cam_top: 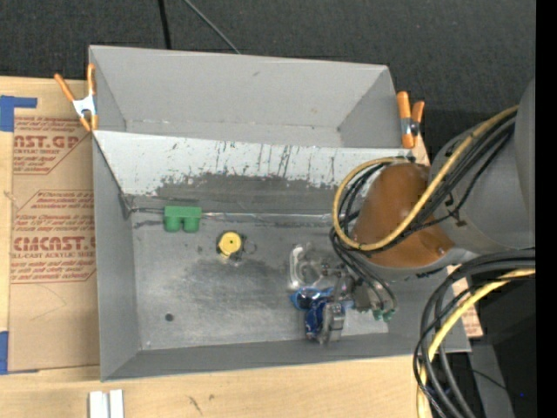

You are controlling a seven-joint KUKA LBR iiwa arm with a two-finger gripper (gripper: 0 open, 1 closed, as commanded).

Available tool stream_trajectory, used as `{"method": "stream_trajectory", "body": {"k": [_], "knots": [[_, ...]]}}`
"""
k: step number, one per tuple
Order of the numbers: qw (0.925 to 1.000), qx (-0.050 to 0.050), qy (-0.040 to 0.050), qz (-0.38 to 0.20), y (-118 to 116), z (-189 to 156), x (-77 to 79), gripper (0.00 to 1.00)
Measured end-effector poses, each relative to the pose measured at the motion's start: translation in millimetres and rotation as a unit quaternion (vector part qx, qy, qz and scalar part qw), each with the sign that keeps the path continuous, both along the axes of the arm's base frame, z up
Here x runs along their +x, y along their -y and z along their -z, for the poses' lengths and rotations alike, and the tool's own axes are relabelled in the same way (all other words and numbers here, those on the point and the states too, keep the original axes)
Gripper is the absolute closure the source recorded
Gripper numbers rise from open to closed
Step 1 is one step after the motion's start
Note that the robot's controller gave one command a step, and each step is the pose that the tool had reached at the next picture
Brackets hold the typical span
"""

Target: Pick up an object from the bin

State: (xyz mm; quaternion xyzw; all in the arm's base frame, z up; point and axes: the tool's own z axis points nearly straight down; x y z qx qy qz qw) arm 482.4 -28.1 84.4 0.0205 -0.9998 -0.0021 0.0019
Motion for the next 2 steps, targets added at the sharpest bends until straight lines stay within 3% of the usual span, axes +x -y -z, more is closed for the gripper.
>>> {"method": "stream_trajectory", "body": {"k": [1,2], "knots": [[1.0000,-0.002,0.0020,0.003,5.0,-3.2,1.0,1.00],[1.0000,-0.002,0.0011,0.003,5.4,-2.9,0.8,0.00]]}}
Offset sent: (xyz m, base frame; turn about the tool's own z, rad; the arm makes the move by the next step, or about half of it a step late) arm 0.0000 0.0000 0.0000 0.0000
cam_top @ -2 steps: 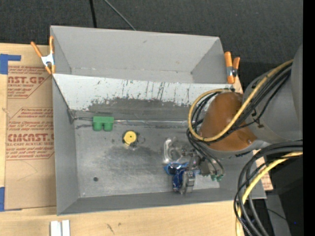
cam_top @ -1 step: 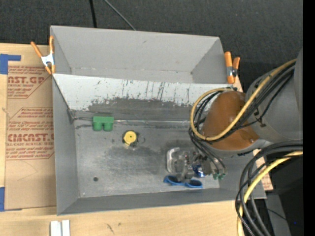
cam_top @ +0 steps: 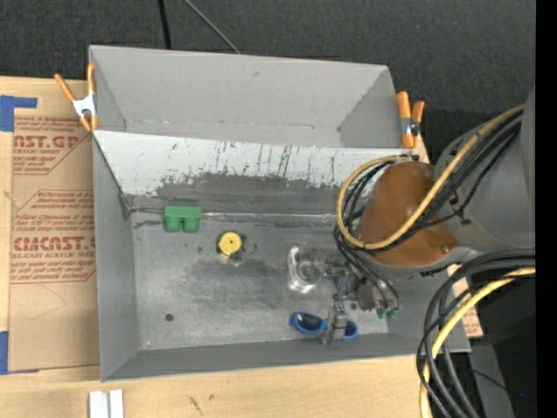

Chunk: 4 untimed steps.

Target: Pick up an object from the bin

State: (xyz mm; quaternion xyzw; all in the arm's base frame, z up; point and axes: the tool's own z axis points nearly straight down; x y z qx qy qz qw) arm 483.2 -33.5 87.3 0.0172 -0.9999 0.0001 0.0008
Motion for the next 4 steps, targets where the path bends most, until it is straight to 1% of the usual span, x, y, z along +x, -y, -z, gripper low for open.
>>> {"method": "stream_trajectory", "body": {"k": [1,2,3,4], "knots": [[0.9949,-0.001,0.0076,-0.100,-11.2,15.2,5.4,0.00],[0.9949,0.000,0.0065,-0.101,-12.3,14.9,4.8,1.00],[0.9944,0.000,0.0054,-0.105,-18.4,-103.3,15.7,1.00],[0.9944,0.000,0.0016,-0.105,-18.2,-99.0,13.8,0.00]]}}
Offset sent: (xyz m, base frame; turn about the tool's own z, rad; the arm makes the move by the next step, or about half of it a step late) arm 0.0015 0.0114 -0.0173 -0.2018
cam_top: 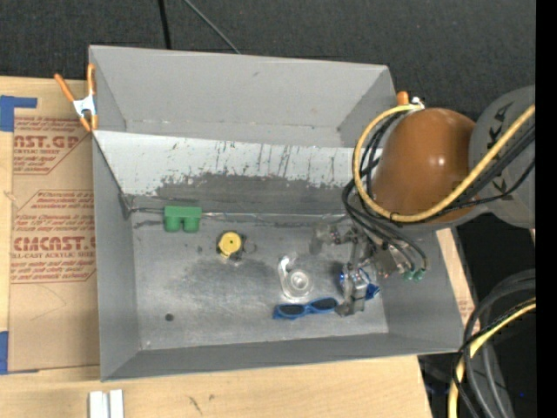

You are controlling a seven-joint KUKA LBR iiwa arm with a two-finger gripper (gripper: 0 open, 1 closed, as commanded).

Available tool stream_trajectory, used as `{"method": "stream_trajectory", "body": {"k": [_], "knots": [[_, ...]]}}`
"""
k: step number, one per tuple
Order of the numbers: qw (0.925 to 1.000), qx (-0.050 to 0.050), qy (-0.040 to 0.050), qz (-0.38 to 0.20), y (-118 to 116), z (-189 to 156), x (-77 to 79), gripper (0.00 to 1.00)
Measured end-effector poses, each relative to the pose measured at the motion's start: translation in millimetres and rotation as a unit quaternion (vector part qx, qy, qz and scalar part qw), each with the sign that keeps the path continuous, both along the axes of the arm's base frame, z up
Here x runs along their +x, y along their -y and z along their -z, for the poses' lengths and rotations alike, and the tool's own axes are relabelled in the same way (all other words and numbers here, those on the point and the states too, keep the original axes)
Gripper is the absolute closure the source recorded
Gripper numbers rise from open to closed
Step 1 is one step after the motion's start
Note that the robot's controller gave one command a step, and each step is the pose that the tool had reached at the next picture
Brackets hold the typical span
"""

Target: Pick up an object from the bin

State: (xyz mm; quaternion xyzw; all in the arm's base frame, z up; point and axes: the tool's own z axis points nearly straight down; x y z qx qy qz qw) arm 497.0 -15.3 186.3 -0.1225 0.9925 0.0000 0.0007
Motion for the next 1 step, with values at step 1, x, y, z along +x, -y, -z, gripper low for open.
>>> {"method": "stream_trajectory", "body": {"k": [1], "knots": [[0.9933,0.000,0.0049,-0.115,8.0,111.4,-7.3,0.00]]}}
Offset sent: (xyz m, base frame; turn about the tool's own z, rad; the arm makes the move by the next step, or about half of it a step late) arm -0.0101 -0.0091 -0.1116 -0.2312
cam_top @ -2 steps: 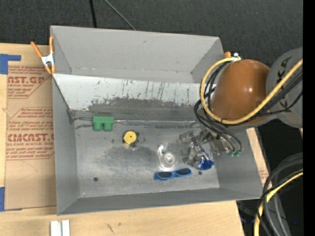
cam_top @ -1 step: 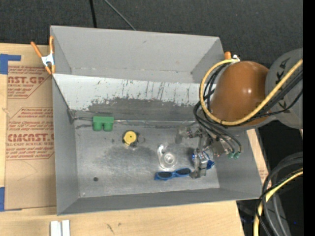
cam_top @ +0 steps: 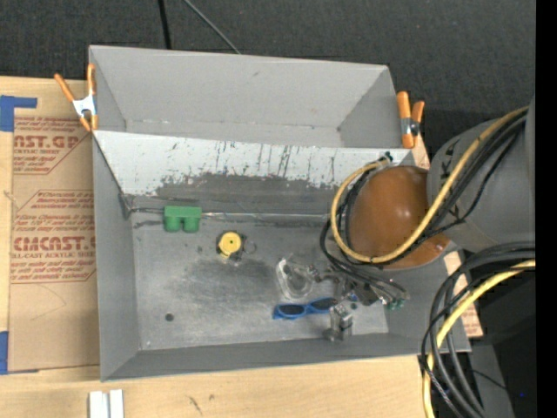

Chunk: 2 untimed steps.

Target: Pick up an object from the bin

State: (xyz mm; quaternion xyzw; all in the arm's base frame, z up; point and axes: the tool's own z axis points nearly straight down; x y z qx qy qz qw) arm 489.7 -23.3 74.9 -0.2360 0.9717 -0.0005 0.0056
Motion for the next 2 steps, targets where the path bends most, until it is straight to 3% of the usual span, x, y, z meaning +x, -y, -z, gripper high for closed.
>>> {"method": "stream_trajectory", "body": {"k": [1,2], "knots": [[1.0000,0.001,0.0018,0.000,-1.3,-3.5,1.6,1.00],[1.0000,-0.001,-0.0009,0.000,3.4,-152.6,15.1,1.00]]}}
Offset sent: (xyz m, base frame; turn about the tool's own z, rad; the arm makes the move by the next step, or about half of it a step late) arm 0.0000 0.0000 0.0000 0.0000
